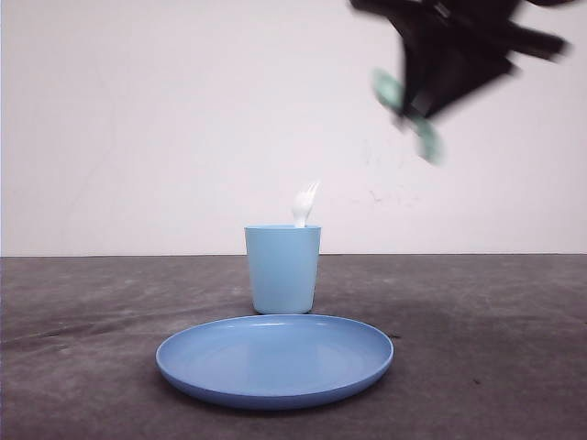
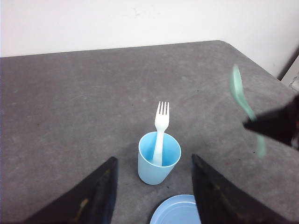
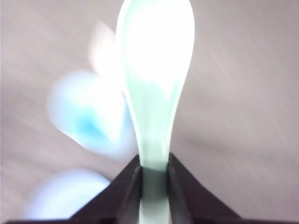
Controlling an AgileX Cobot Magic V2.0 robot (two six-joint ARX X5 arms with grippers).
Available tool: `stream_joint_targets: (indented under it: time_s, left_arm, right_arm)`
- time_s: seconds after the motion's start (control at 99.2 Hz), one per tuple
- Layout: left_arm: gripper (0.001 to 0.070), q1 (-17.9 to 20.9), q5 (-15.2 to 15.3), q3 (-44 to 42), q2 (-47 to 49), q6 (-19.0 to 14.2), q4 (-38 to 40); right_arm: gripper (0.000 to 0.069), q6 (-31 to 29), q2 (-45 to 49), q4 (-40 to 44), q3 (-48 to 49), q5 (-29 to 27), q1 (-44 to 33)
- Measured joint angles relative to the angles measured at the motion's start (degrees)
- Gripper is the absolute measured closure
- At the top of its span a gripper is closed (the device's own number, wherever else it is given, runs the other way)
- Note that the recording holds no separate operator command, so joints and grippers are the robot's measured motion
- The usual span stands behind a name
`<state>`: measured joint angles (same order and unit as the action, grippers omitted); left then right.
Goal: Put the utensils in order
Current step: 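Carry the green spoon with the right gripper and drop it into the cup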
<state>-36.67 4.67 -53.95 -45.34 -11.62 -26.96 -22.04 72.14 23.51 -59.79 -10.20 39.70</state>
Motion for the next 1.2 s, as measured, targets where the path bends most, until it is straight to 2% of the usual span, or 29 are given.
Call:
stream_joint_targets:
  time_s: [0.222,0.413,0.736,0.998,1.089,1.2]
  left_arm:
    - [0.0414,0.0,-0.02,0.0,0.0,-0.61,-0.33]
    - [0.0414,0.0,-0.02,0.0,0.02,-0.66,-1.31]
    - [0.0414,0.0,-0.02,0.0,0.02,-1.31,-3.15]
    - [0.0414,0.0,-0.02,0.0,0.04,-2.21,-4.76]
    - [0.0414,0.0,-0.02,0.0,0.04,-2.6,-5.07]
    - [0.0414,0.0,-0.02,0.0,0.04,-2.78,-5.07]
  right_arm:
    - [0.0625,5.22,3.85,-19.96,-0.09,0.17,3.5]
    - [0.0625,6.58,12.13,-29.59,-0.11,2.1,3.69]
    - [0.0625,8.76,24.37,-35.08,-0.11,2.45,3.58]
    - [0.0624,8.81,26.01,-34.82,-0.11,1.09,3.54]
    - [0.057,8.83,26.01,-34.21,-0.11,1.11,3.52]
    - [0.0387,8.81,26.01,-33.55,-0.11,1.11,3.52]
